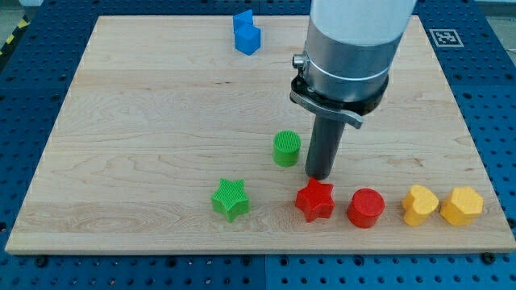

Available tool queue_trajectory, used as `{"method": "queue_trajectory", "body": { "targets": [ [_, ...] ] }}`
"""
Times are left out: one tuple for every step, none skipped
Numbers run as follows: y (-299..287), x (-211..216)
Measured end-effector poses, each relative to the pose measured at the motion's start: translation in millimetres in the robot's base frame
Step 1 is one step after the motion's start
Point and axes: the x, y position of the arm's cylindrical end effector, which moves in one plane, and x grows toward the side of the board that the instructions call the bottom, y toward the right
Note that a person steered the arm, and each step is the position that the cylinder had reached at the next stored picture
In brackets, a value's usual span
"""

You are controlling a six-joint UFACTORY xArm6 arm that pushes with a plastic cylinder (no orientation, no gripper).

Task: Move the green circle towards the blue cube

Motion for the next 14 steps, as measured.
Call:
{"method": "queue_trajectory", "body": {
  "targets": [
    [-14.0,-8.4],
    [-38.4,-23.0],
    [-65.4,-40.4],
    [-80.1,-46.2],
    [-83.9,-38.4],
    [-99.1,-38.4],
    [-115.6,-38.4],
    [-114.9,-38.4],
    [-102.8,-46.6],
    [-87.7,-68.5],
    [-86.0,-90.9],
    [-85.9,-109.0],
    [-85.3,-124.7],
    [-83.3,-144.3]
  ]
}}
